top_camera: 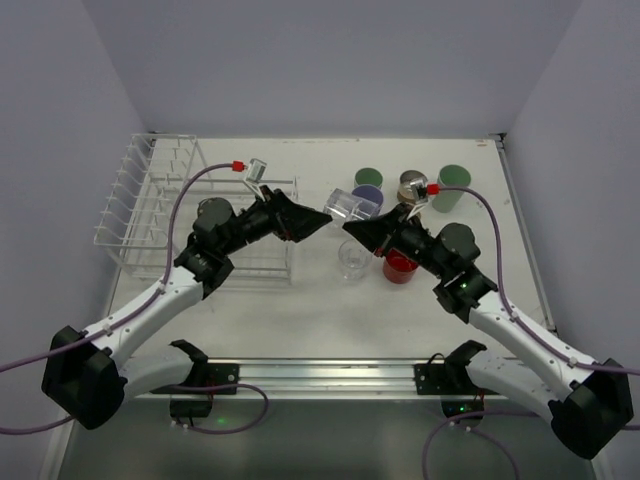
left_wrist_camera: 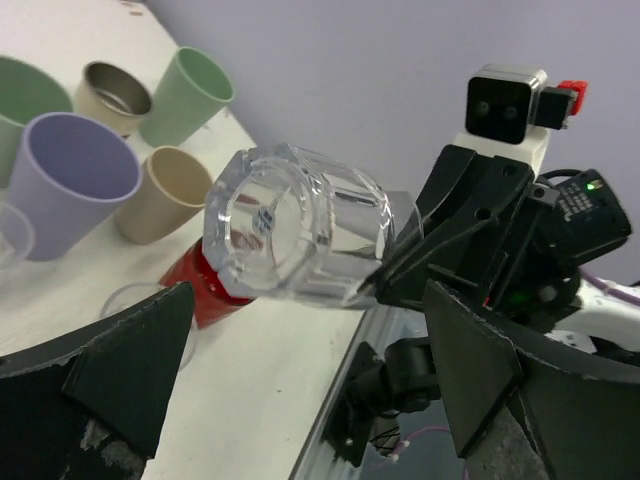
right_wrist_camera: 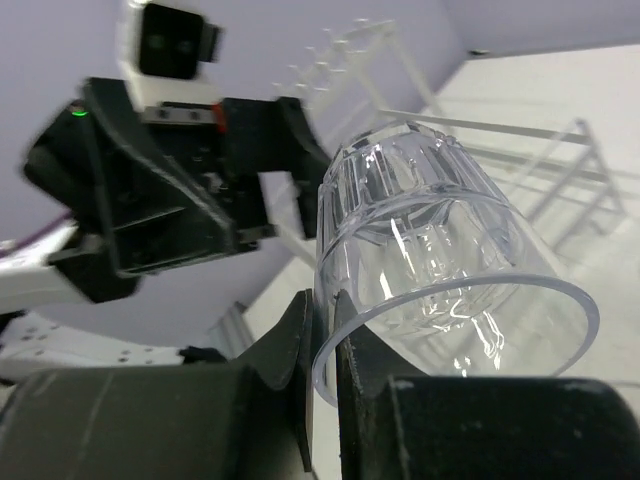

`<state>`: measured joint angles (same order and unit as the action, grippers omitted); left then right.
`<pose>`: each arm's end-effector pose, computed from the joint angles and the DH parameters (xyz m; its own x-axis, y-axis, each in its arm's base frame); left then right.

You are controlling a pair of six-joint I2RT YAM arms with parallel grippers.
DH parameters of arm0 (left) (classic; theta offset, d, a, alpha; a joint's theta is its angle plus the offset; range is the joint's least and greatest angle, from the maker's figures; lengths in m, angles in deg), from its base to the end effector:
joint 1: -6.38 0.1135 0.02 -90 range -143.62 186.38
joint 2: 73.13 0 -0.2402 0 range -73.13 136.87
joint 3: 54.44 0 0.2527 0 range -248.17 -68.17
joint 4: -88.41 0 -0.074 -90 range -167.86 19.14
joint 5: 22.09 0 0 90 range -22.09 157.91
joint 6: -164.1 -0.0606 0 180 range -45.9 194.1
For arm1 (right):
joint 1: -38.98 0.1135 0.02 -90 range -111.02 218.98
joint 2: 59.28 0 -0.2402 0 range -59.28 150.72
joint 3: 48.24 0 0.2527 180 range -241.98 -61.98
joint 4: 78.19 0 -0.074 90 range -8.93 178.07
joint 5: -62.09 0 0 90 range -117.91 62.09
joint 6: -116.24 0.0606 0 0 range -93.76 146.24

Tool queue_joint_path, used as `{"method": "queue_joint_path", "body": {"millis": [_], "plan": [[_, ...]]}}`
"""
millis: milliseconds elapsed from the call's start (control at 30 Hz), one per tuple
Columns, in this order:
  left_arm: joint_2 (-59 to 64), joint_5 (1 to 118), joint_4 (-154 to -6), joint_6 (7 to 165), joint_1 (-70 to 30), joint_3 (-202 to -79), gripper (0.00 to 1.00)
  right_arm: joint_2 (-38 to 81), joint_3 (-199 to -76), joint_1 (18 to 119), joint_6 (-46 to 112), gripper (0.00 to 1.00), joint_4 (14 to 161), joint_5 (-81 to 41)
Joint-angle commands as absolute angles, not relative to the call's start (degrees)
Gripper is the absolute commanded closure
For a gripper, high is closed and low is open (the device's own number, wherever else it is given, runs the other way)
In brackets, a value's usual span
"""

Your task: Unload the cups from the dish rack

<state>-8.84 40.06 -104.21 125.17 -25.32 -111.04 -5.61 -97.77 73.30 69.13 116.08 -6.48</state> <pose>0.2347 -0.1782 0.3071 -0.6235 -0.4233 -0.6573 0.5977 0.2839 -0.7498 0.2007 0.1638 0.3117 -0.4529 0.4579 -0.7650 -0.7010 0.3472 0.6229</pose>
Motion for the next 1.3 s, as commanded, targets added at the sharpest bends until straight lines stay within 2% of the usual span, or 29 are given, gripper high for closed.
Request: {"method": "queue_joint_path", "body": {"millis": [0,133,267,367,467,700,1033,1267], "plan": [[-13.0,45.1,-92.7,115.8,-25.6,-116.1,0.0,-9.9,-102.9,72.6,60.7,1.0,101.5,-18.9],[-16.1,51.6,-82.7,109.2,-25.6,-118.6,0.0,-13.7,-108.1,70.4,56.4,1.0,85.5,-27.7],[-19.8,58.0,-69.9,100.4,-25.6,-121.2,0.0,-13.0,-113.2,63.4,51.4,1.0,68.8,-36.9],[-22.3,65.1,-63.1,95.2,-25.6,-121.8,0.0,-10.2,-113.8,58.4,49.1,1.0,63.5,-41.6],[-23.6,72.4,-57.3,91.7,-25.6,-122.9,0.0,-5.5,-114.4,53.6,48.0,1.0,61.3,-40.8],[-22.8,80.9,-52.8,86.9,-25.6,-123.6,0.0,8.3,-120.0,46.4,45.0,1.0,57.8,-36.3],[-21.8,83.6,-55.4,86.2,-25.5,-120.4,0.0,27.8,-128.1,42.3,44.0,0.94,56.3,-33.1],[-20.0,85.7,-55.3,86.1,-25.3,-120.3,0.0,35.1,-131.8,42.4,43.1,0.91,55.8,-31.6]]}}
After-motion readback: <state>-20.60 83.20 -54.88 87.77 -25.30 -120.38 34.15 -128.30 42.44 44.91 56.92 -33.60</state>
